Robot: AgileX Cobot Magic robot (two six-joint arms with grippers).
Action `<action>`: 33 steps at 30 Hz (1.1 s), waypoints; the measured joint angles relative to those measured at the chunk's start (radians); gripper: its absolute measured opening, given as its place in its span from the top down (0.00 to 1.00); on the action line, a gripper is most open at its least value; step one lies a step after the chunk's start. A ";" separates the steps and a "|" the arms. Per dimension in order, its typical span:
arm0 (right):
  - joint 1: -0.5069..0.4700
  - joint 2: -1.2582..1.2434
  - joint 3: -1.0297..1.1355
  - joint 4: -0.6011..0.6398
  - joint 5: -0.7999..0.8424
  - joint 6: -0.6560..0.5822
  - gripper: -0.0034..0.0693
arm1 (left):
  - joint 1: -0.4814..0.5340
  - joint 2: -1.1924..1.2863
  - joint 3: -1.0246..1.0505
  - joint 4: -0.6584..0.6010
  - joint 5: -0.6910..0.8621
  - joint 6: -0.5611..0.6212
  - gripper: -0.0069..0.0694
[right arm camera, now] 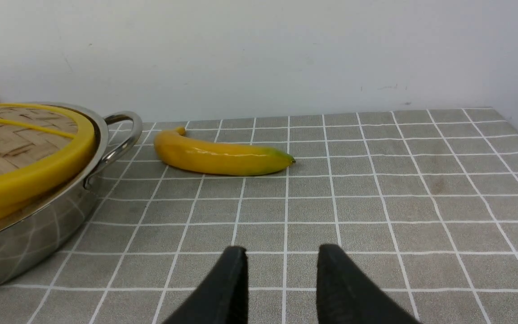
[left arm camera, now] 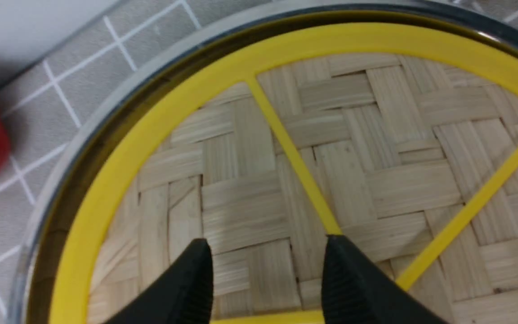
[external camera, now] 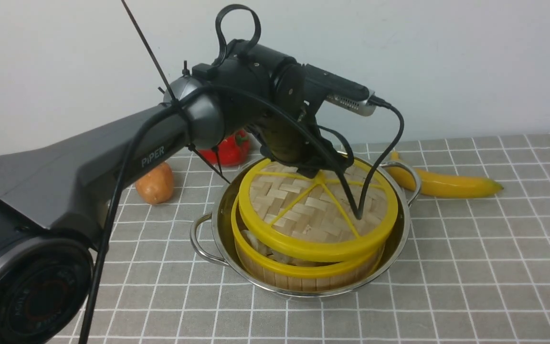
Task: Place the steamer in the pot on the grey tablecloth, and put the lid on the steamer.
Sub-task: 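Place the yellow bamboo steamer lid onto the steamer in the pot with the left gripper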
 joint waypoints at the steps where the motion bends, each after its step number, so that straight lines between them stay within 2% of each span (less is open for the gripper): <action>1: 0.000 0.000 0.000 0.000 0.000 0.000 0.62 | 0.000 0.000 0.000 -0.003 -0.001 0.000 0.48; 14: 0.000 0.000 0.000 0.000 0.000 0.000 0.62 | 0.000 0.000 -0.017 -0.021 -0.069 0.000 0.48; 25: 0.000 0.000 0.000 0.000 0.000 0.000 0.62 | 0.000 0.000 -0.087 -0.105 0.139 0.008 0.48; 33: 0.000 0.000 0.000 0.000 0.000 0.000 0.62 | 0.000 0.016 -0.087 -0.197 0.147 0.085 0.48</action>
